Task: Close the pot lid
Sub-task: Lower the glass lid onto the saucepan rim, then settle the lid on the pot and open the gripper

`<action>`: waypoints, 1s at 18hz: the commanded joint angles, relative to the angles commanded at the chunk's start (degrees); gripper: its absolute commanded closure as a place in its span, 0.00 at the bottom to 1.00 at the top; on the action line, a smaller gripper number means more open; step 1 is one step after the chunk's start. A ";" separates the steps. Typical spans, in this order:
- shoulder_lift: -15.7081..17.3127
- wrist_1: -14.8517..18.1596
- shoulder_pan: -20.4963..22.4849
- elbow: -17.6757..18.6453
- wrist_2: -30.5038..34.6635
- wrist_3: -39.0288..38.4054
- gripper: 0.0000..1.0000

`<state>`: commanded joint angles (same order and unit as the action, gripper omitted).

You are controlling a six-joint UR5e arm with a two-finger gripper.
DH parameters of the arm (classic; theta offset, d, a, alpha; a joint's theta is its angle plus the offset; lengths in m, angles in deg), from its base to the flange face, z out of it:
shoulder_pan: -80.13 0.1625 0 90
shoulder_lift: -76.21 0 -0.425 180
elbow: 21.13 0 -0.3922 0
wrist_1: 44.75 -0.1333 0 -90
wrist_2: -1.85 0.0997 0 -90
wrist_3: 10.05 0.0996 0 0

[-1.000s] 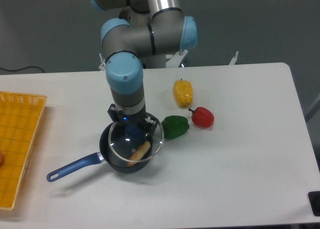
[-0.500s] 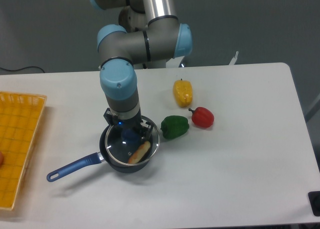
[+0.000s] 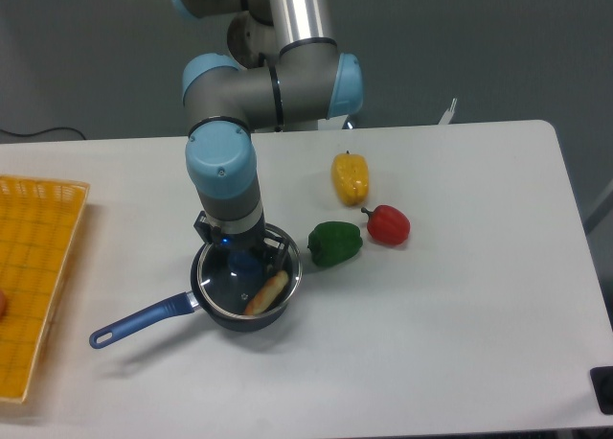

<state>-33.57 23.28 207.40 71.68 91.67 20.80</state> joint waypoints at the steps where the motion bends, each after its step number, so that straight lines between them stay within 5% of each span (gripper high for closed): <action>1: 0.00 0.00 -0.44 0.00 0.09 0.00 0.51; 18: -0.26 -0.09 -1.32 1.06 0.09 -1.14 0.51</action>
<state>-33.83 23.19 206.08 72.74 91.76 19.66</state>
